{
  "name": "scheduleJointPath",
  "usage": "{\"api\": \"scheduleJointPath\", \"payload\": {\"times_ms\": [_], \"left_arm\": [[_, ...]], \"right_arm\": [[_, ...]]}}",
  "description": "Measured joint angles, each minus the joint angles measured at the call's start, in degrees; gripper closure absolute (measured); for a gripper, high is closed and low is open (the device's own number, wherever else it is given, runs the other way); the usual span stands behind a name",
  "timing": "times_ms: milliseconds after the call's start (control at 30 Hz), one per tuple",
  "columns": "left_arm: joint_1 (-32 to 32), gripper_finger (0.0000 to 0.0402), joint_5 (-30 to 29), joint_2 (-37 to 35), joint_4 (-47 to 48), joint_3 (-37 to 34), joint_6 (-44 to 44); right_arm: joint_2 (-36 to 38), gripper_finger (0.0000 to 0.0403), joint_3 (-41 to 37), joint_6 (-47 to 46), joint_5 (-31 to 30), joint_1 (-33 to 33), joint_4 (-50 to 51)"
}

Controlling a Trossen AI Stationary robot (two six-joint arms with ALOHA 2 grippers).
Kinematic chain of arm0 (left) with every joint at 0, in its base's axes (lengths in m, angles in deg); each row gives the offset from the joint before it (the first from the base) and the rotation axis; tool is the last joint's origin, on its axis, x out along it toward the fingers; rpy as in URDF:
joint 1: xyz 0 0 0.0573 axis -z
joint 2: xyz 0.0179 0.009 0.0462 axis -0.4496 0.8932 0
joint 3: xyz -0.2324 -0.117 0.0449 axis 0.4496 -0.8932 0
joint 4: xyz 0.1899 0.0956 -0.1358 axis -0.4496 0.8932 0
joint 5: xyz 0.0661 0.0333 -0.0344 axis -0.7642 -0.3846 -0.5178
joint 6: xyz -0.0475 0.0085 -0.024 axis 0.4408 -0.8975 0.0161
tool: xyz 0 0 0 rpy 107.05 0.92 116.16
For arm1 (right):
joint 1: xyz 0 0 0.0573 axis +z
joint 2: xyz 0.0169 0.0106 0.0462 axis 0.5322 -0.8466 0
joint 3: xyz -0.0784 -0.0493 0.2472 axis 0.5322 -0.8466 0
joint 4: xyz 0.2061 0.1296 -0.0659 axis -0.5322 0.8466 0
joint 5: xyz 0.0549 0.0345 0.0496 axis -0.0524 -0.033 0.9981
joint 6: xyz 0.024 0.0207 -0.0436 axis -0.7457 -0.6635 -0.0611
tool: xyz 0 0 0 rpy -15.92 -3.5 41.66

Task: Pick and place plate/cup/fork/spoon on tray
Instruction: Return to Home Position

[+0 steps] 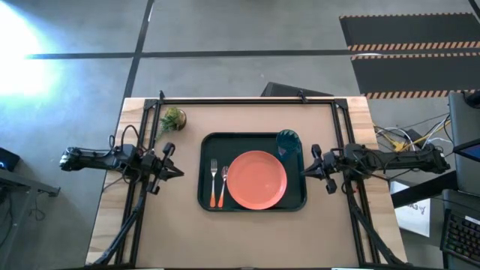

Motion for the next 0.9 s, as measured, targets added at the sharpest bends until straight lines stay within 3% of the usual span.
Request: {"api": "scheduleJointPath", "payload": {"times_ms": [467,733,900], "left_arm": [[0.0,0.0402,0.01,0.0,-0.01,0.0,-0.04],[0.0,0.0402,0.01,0.04,-0.02,0.0,-0.06],[0.01,0.0402,0.01,0.04,0.0,0.0,-0.06]], "right_arm": [[-0.01,0.0394,0.0,-5.54,0.25,-0.01,0.4],[0.0,0.0394,0.0,11.25,0.26,-0.02,-0.29],[0.0,0.0394,0.0,11.17,0.26,-0.02,-0.24]]}}
